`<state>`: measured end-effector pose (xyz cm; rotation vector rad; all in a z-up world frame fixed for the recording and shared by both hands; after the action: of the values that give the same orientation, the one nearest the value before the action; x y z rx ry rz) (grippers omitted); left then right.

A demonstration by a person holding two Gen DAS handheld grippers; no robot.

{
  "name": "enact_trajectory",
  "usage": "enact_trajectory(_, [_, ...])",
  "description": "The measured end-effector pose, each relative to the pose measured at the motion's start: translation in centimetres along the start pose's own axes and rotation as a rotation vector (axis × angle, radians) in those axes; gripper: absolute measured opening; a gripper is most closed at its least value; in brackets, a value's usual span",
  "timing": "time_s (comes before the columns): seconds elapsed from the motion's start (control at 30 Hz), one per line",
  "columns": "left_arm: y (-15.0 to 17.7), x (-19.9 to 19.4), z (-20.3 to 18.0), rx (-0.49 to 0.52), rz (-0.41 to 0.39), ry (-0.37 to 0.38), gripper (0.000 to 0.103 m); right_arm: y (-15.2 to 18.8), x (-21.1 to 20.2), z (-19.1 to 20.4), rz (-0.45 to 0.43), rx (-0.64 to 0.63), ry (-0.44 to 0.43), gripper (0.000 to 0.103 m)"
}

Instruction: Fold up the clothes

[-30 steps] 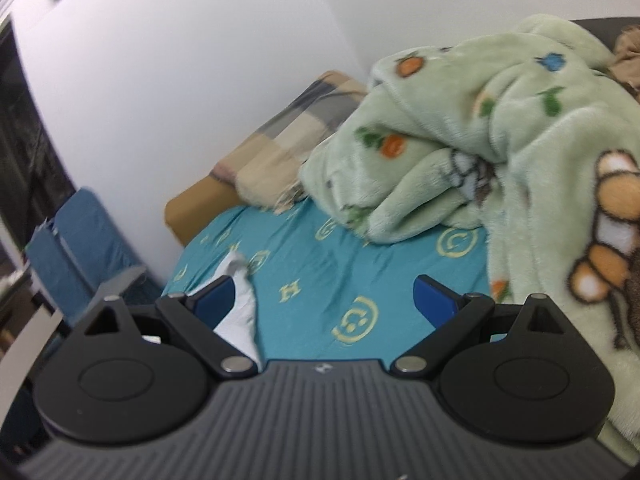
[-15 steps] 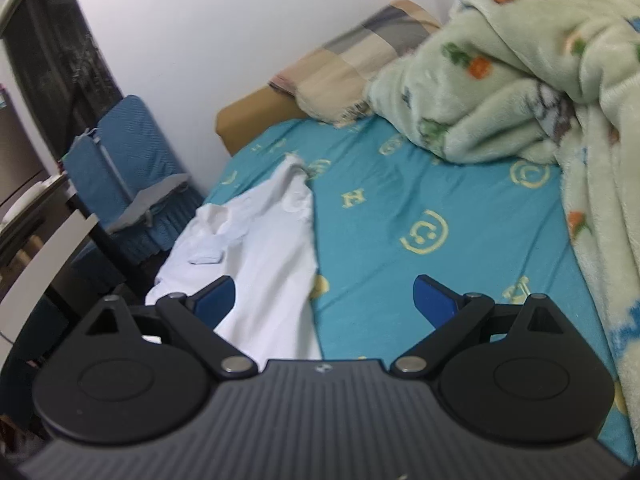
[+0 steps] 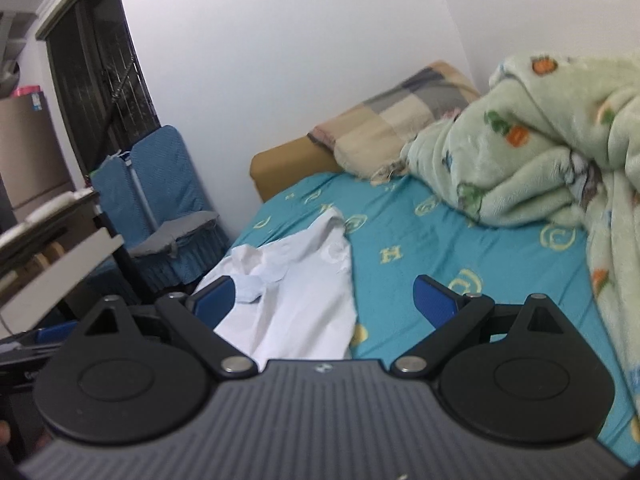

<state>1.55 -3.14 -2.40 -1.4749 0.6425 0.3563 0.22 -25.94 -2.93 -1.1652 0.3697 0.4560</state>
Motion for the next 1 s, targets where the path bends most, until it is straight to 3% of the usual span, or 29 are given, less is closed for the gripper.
enact_trajectory(0.17, [1.3, 1.4, 1.6, -0.042, 0.048, -0.049, 0.103, -0.4, 0.6, 0.6, -0.028, 0.01, -0.002, 0.097])
enact_trajectory(0.3, [1.4, -0.2, 1.6, -0.036, 0.022, -0.055, 0.103, -0.3, 0.3, 0.7, -0.044, 0.02, -0.012, 0.097])
enact_trajectory(0.47, [-0.1, -2.3, 1.1, 0.005, 0.014, -0.076, 0.103, -0.1, -0.7, 0.8, -0.07, 0.032, -0.014, 0.097])
enact_trajectory(0.57, [-0.9, -3.9, 1.0, 0.011, -0.037, -0.054, 0.103, 0.1, -1.4, 1.2, -0.104, -0.004, -0.03, 0.097])
enact_trajectory(0.7, [-2.5, -4.6, 0.6, 0.039, -0.022, -0.042, 0.103, 0.3, -1.8, 1.8, -0.129, -0.057, -0.011, 0.097])
enact_trajectory(0.8, [-3.5, -4.2, 0.8, 0.044, -0.03, -0.109, 0.103, 0.4, -2.2, 2.2, -0.148, -0.097, 0.003, 0.097])
enact_trajectory(0.83, [-3.9, -4.1, 1.2, 0.032, -0.033, -0.098, 0.103, 0.5, -2.3, 2.4, -0.154, -0.11, 0.007, 0.097])
enact_trajectory(1.0, [-4.3, -3.1, 3.3, 0.004, -0.032, -0.063, 0.103, 0.9, -1.1, 2.5, -0.073, -0.143, 0.023, 0.097])
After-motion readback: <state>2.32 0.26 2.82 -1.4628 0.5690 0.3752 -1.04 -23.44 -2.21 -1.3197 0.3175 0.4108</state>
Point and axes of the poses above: each gripper's, at about its wrist camera, not at the fingertips, and x roughly the way its jaws point, z to its left, y to its underside, the point moved 2 cm from there along x, roughly the way its jaws point, and after that the axes turned 13 degrees about z, right-handed, at the moved point
